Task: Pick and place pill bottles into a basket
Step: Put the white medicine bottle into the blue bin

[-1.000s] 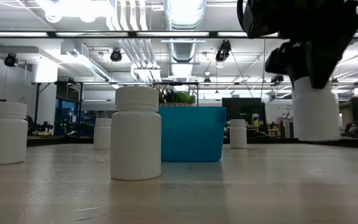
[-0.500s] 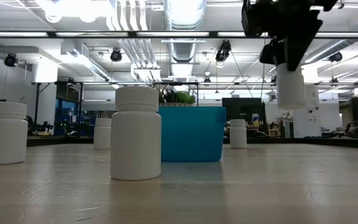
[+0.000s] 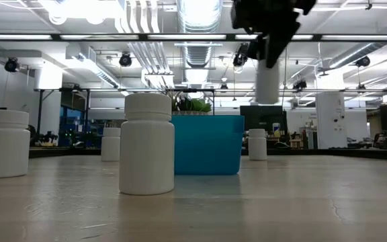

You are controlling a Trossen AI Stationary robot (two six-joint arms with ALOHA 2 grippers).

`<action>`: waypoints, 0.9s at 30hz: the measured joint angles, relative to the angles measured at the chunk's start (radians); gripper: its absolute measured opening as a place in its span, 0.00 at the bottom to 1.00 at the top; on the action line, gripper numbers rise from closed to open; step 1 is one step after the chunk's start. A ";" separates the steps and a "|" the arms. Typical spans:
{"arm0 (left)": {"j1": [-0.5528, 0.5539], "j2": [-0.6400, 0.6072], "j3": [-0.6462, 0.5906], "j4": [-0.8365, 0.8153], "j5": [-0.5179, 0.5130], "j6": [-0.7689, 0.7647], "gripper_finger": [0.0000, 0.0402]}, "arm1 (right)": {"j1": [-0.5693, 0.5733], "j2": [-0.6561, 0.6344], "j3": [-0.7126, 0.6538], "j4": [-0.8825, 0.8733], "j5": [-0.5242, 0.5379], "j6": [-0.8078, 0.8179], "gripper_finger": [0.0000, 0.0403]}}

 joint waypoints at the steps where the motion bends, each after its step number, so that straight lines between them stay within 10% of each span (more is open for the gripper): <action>1: 0.000 0.007 0.000 0.005 0.000 0.000 0.54 | 0.000 0.021 0.025 0.000 0.000 -0.005 0.37; 27: 0.000 -0.163 0.000 0.010 -0.082 0.001 0.54 | 0.063 0.424 0.634 -0.184 0.025 -0.012 0.37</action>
